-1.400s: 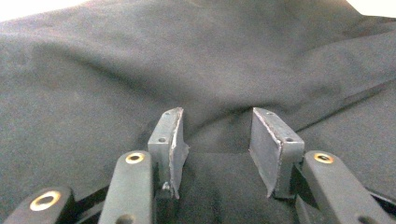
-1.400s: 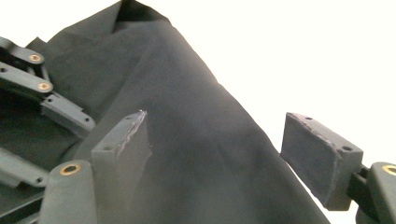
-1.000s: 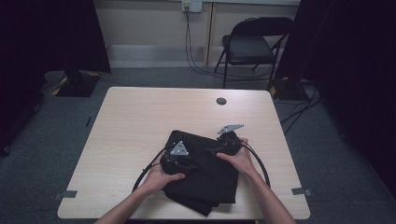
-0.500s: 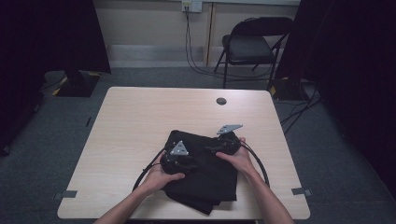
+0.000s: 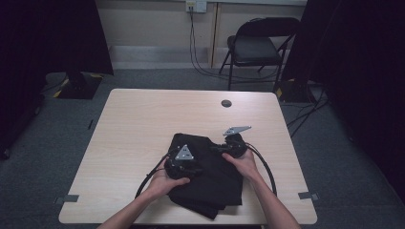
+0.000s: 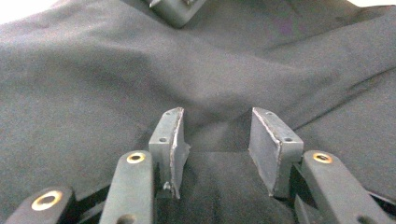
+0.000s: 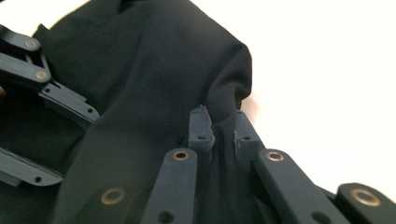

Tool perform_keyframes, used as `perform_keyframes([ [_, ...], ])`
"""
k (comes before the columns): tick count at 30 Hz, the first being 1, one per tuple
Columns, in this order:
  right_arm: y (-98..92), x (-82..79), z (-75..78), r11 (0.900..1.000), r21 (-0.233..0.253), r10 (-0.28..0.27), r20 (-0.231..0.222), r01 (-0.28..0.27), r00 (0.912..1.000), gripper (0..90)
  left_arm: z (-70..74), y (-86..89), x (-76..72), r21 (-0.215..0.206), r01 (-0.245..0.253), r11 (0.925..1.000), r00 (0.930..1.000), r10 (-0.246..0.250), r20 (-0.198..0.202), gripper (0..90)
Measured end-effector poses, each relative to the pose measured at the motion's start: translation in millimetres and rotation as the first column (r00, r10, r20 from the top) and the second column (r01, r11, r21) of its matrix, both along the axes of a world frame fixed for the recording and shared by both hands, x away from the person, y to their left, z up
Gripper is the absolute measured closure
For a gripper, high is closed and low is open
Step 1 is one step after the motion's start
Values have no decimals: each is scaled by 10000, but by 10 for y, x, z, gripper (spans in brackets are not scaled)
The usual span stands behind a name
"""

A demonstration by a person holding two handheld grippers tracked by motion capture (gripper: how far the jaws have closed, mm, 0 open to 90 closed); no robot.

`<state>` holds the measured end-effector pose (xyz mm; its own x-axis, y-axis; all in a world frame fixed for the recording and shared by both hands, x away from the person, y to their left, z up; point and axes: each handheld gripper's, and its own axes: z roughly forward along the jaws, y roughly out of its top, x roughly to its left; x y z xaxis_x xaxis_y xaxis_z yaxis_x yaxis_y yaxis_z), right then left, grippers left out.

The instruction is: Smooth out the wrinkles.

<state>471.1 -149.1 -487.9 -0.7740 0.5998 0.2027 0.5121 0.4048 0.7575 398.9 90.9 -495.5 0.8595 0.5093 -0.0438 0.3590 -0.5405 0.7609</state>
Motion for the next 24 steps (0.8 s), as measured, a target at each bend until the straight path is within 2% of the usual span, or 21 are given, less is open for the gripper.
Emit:
perform_keyframes([
  [5, -14, -15, 79, 9998, 108, -149, 314, 146, 9994, 824, -2, -35, -6, 14, -242, 9997, 9994, 241, 245, 553],
  [6, -15, -12, 85, 9998, 89, -156, 345, 153, 9993, 825, 16, -33, 0, 138, -133, 9998, 9996, 129, 239, 547],
  [8, -13, -9, 88, 9999, 52, -137, 405, 135, 9991, 827, 120, -25, -8, 373, -65, 9993, 9987, 46, 514, 539],
  [9, -14, -7, 92, 9998, 61, -170, 413, 168, 9990, 827, 195, 5, -13, -18, -9, 10000, 9997, 10, 224, 525],
  [10, -21, -3, 98, 9998, 129, -187, 413, 182, 9990, 828, 264, 29, -16, -205, 223, 9995, 9997, -225, -106, 511],
  [11, -27, 1, 103, 9997, 161, -172, 439, 165, 9989, 829, 337, 47, -44, -357, 423, 9985, 9990, -428, -152, 504],
  [13, -36, 7, 114, 9996, 189, -203, 478, 194, 9987, 830, 449, 92, -123, -545, 708, 9960, 9975, -707, 33, 495],
  [15, -41, 13, 119, 9997, 150, -217, 531, 209, 9984, 831, 511, 142, -206, -742, 990, 9923, 9948, -1006, -176, 487],
  [16, -46, 19, 121, 9996, 144, -234, 519, 227, 9984, 832, 521, 166, -256, -776, 1181, 9900, 9919, -1213, -377, 482],
  [18, -56, 28, 130, 9995, 135, -308, 534, 301, 9981, 832, 525, 197, -348, -715, 1432, 9871, 9884, -1463, -404, 459],
  [20, -70, 30, 149, 9990, 161, -434, 620, 425, 9971, 832, 510, 219, -412, -536, 1472, 9877, 9878, -1496, -443, 430],
  [21, -76, 32, 161, 9988, 149, -479, 657, 470, 9967, 833, 487, 233, -437, -440, 1668, 9850, 9842, -1690, -529, 406],
  [22, -85, 33, 170, 9985, 157, -526, 684, 517, 9963, 833, 446, 248, -466, -176, 1703, 9852, 9839, -1710, -513, 401],
  [23, -96, 32, 175, 9979, 217, -621, 691, 607, 9957, 833, 417, 255, -472, -62, 1683, 9857, 9845, -1684, -494, 398],
  [24, -101, 33, 177, 9977, 212, -655, 709, 642, 9953, 833, 369, 256, -460, -76, 1677, 9858, 9836, -1679, -661, 398],
])
